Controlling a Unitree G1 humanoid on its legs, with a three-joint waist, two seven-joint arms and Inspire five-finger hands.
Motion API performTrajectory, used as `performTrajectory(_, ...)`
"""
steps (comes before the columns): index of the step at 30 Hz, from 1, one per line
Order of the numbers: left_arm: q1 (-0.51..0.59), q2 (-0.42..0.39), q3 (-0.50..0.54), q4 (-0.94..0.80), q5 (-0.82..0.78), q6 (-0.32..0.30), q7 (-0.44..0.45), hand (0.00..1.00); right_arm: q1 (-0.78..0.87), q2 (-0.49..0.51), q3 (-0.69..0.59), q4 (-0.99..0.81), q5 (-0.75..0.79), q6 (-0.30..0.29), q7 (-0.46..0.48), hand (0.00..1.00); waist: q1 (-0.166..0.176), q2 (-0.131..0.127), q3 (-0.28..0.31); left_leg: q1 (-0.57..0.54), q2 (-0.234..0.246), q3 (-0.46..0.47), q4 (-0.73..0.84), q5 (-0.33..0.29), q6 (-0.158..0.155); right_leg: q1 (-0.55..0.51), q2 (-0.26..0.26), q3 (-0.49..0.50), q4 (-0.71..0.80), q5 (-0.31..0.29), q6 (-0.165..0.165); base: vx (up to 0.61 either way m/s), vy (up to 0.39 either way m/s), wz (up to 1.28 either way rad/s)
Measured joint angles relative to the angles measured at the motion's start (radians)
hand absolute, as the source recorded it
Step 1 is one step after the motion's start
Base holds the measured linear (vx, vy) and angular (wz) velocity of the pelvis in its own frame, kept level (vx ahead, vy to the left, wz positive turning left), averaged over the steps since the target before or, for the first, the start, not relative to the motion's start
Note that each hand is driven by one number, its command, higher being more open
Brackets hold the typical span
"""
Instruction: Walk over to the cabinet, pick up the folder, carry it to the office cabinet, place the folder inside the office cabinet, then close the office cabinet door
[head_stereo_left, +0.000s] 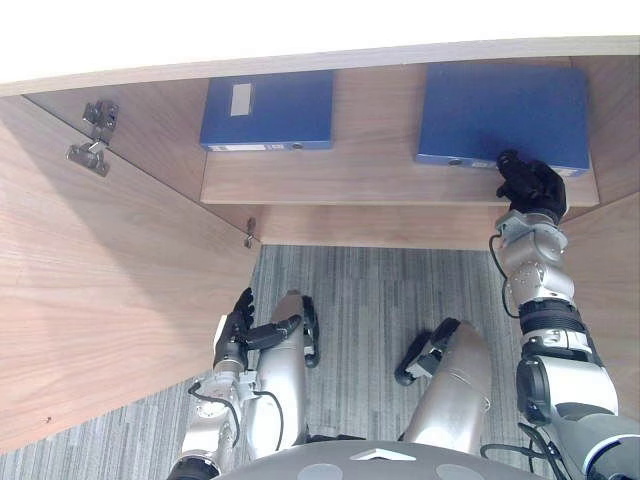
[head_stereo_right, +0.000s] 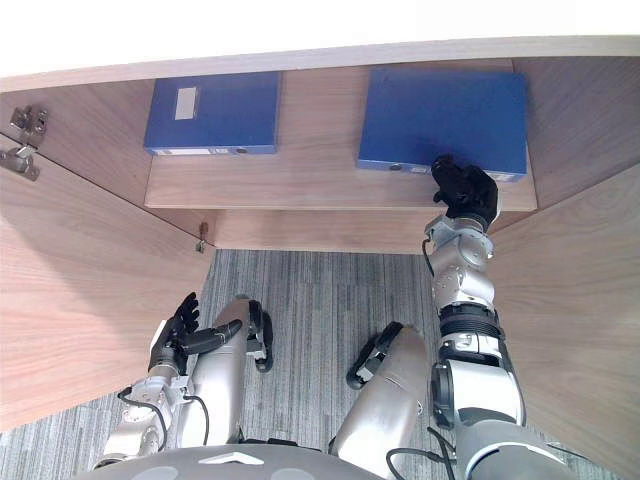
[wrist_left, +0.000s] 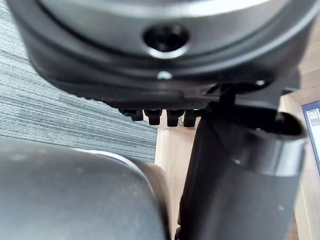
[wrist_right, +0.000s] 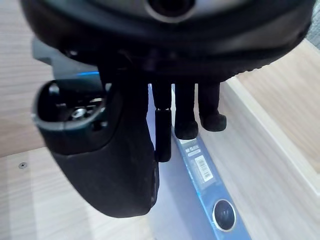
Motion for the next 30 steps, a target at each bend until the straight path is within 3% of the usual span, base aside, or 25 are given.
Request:
performTrajectory(12, 0.000, -0.001, 0.000, -0.006, -0.027, 0.002, -0.010, 1.00, -0.060, -0.021, -0.001, 0.076, 0.040, 0.000, -0.001, 0.00, -0.001, 0.001, 0.001, -0.023, -0.001, -0.015, -0.002, 0.005, 0.000, -0.003, 0.000, -0.019, -0.007, 0.000, 0.000, 0.00, 0.000, 0.02)
performTrajectory(22, 0.000, -0.006, 0.000, -0.023, -0.029, 0.002, -0.018, 1.00, -0.230, -0.127, 0.044, 0.151, 0.047, 0.009, 0.004, 0.00, 0.002, 0.008, 0.019, -0.032, -0.007, -0.015, -0.036, 0.033, -0.005, -0.016, -0.001, -0.028, -0.022, 0.005, -0.008, 0.00, -0.006, 0.01)
performTrajectory(30, 0.001, -0.007, -0.001, -0.024, -0.031, 0.002, -0.025, 1.00, -0.261, -0.164, 0.078, 0.179, 0.047, 0.017, 0.005, 0.00, 0.003, 0.008, 0.019, -0.033, -0.006, -0.015, -0.039, 0.033, -0.005, -0.015, 0.002, -0.030, -0.028, 0.006, -0.007, 0.00, 0.000, 0.00)
